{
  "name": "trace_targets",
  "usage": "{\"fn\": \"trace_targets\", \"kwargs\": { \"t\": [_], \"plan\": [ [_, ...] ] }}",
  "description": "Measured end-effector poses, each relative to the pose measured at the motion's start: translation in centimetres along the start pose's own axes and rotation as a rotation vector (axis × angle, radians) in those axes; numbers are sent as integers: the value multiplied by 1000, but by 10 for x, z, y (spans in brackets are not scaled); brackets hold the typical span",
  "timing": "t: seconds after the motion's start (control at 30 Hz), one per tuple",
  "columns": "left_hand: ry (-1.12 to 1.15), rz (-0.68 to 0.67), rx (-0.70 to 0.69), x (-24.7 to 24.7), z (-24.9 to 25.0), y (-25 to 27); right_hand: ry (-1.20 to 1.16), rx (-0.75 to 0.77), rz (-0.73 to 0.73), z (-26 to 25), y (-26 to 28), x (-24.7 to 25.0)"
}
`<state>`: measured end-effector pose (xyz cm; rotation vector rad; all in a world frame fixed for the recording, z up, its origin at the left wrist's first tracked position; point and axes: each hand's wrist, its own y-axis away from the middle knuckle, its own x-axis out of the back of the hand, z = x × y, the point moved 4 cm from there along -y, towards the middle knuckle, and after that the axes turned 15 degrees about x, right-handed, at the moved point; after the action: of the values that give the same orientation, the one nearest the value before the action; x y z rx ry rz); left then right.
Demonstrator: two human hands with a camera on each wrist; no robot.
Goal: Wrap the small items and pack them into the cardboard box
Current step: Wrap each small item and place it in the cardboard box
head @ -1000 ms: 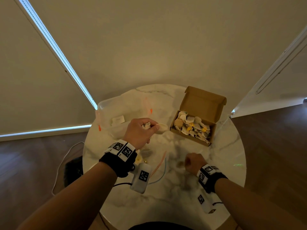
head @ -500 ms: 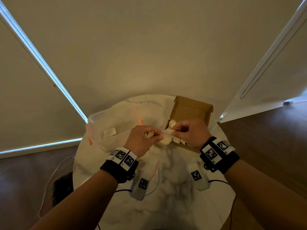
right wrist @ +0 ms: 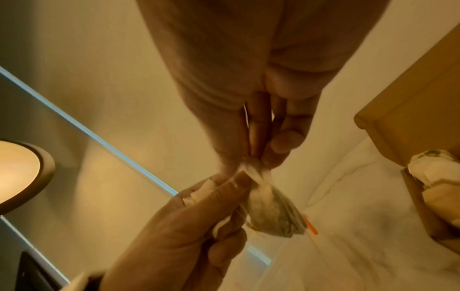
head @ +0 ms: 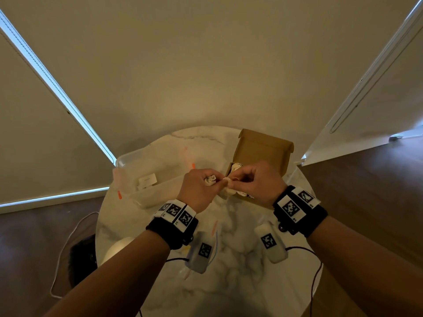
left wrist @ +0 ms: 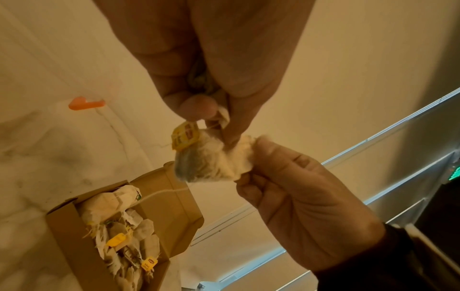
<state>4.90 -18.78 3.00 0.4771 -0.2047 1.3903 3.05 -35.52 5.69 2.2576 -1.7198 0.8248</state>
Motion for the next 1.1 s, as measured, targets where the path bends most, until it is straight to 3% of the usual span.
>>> {"fn": "trace_targets", "kwargs": {
  "t": [0.13, 0.27, 0.37, 0.53, 0.63, 0.7, 0.83, 1.0, 1.1],
  "plan": [
    [-2, 29, 41, -3, -2, -10, 168, -104, -23, 20, -16, 26],
    [19, 39, 241, 4, -23, -23, 322, -107, 96, 39, -40, 70],
    [71, 22, 336, 6, -38, -26, 469, -150, 106, 68, -54, 84],
    [131, -13, 415, 4, -51, -29, 620, -252, -34, 132, -52, 59],
    [169, -35, 436, 5, -52, -27, 645, -340, -302, 159, -38, 29],
    [192, -47, 450, 6, -52, -25, 617, -360, -304, 166, -31, 22],
    [296, -85, 505, 4, -47, -22, 412, -201, -17, 122, -26, 21],
    [504, -160, 573, 0, -30, -14, 21, -22, -93, 42, -8, -28],
    [590, -201, 575, 0, -21, -8, 4, 37, 36, 26, -5, -35]
  ]
}}
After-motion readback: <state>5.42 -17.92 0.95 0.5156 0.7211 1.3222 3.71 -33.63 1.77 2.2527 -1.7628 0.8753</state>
